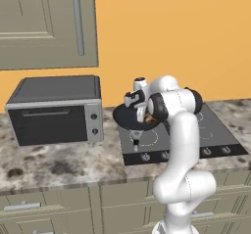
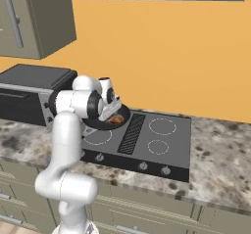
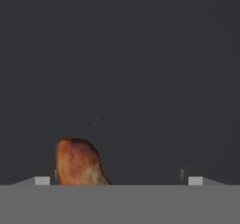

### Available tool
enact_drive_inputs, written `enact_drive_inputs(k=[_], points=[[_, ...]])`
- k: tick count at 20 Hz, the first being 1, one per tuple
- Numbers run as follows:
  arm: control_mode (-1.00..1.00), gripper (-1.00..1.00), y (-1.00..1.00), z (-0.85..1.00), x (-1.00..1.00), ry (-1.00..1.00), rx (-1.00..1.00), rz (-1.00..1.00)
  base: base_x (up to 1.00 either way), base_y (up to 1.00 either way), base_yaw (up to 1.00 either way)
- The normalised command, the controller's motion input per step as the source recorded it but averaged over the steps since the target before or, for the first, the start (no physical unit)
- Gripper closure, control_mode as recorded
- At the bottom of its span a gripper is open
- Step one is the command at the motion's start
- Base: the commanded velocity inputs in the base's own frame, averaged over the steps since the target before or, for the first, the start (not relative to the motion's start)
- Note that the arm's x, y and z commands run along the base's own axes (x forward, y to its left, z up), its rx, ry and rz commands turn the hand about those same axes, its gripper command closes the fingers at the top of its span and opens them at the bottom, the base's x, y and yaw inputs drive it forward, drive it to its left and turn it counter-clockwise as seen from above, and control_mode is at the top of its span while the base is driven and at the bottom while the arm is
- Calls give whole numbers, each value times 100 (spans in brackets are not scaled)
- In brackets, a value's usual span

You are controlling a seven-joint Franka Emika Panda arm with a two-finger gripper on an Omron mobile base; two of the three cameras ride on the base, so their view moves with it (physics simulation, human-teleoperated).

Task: Take the chicken drumsticks from the pan and place one on each plate on the dining counter.

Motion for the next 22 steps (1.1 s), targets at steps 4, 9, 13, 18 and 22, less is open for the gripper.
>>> enact_drive_inputs(k=[4, 9, 13, 18, 22], points=[[-100, 100, 0, -8, 1, 0, 11, 14, 0, 0, 0], [-100, 100, 0, 2, -4, -1, 15, 21, 0, 0, 0], [-100, 100, 5, 50, -27, 0, 0, 16, 0, 0, 0], [-100, 100, 7, 63, -68, 0, 0, 4, 0, 0, 0], [-100, 100, 6, 41, -88, 0, 1, -7, 0, 0, 0]])
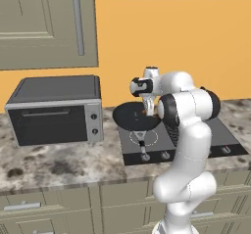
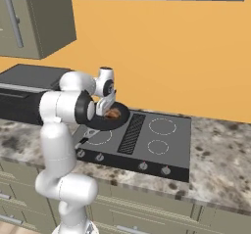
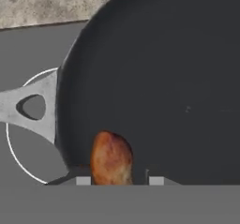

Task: Take the chicken drumsticks from the pan and place one on each plate on the dining counter.

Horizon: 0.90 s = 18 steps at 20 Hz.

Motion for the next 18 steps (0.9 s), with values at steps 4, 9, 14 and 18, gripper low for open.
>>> enact_drive_inputs(k=[4, 9, 14, 18], points=[[-100, 100, 12, 48, -76, 0, 1, -25, 0, 0, 0], [-100, 100, 1, 47, -75, 0, 0, -23, 0, 0, 0], [-100, 100, 0, 45, -83, 0, -3, -15, 0, 0, 0], [-100, 100, 0, 37, -91, 0, -6, -11, 0, 0, 0]])
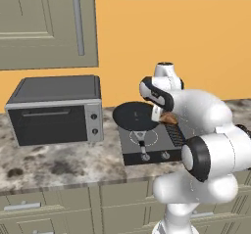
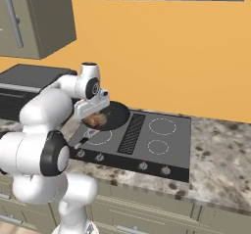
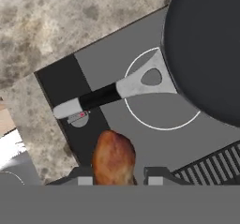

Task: Take the chicken drumsticks from the pan and place one on each plate on the dining counter.

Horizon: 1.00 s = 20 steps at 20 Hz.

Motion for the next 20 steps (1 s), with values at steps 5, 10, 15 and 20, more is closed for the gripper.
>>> enact_drive_inputs(k=[5, 10, 15, 20], points=[[-100, 100, 5, 30, -91, 0, -10, -11, 0, 0, 0], [-100, 100, 9, 27, -94, 0, -8, -14, 0, 0, 0], [100, 100, 3, 3, -28, 0, -3, -4, 0, 0, 0], [100, 100, 0, 0, 0, 0, 0, 0, -45, 1, 35]])
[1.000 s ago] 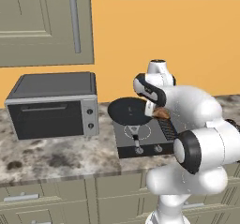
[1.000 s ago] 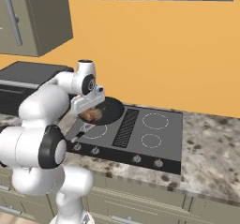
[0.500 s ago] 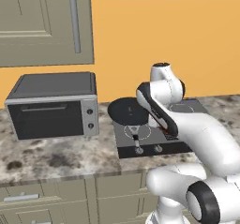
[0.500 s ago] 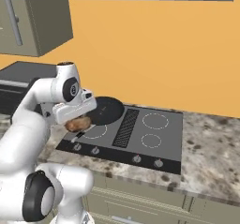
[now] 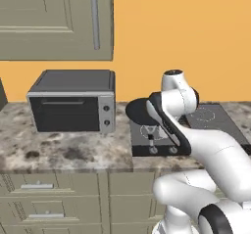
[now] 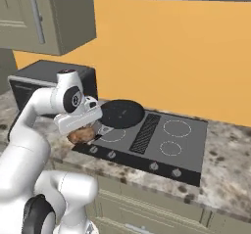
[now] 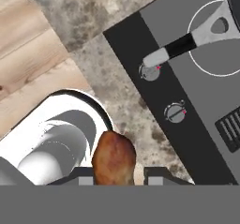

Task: Take the chicken drumsticks from the pan and place one on each plate on the dining counter.

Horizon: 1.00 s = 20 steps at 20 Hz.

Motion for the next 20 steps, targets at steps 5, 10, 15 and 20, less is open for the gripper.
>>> enact_drive_inputs(k=[5, 10, 15, 20], points=[[100, 100, 0, 0, 0, 0, 0, 0, -27, 13, 100], [100, 100, 0, 0, 0, 0, 0, 0, -20, 17, 100], [100, 100, 0, 0, 0, 0, 0, 0, -18, 14, 100], [100, 100, 0, 0, 0, 0, 0, 0, 15, 24, 90]])
